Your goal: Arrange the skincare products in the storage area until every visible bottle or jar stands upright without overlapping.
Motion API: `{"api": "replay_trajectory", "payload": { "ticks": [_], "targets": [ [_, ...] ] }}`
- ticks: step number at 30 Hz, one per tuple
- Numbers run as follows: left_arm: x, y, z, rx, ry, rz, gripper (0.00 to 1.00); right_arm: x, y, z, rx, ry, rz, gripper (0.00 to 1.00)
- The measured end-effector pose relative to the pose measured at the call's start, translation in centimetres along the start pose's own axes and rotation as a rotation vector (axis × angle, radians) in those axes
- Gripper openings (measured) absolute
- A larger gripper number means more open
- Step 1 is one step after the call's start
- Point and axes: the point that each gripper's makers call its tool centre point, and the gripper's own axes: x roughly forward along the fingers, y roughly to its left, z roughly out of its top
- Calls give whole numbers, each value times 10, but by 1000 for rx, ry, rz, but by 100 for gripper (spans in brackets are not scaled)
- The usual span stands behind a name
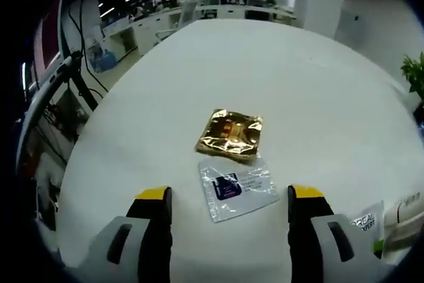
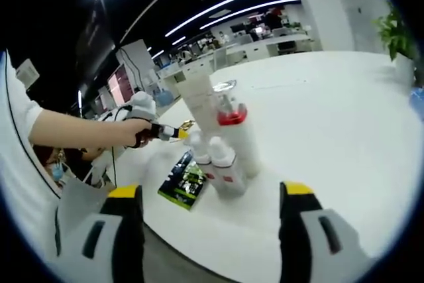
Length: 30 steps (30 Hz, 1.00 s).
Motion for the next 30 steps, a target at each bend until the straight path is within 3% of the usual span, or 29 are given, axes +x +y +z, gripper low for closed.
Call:
{"api": "replay_trajectory", "payload": {
  "ticks": [11, 19, 30],
  "targets": [
    [-5, 6, 0, 15, -10, -14, 38, 4, 5, 4, -16, 4, 12, 85],
    [-3, 6, 0, 18, -14, -30, 37, 3, 7, 5, -22, 6, 15, 85],
    [-18, 7, -9, -28, -20, -66, 37, 2, 14, 9, -33, -8, 25, 85]
  ]
}}
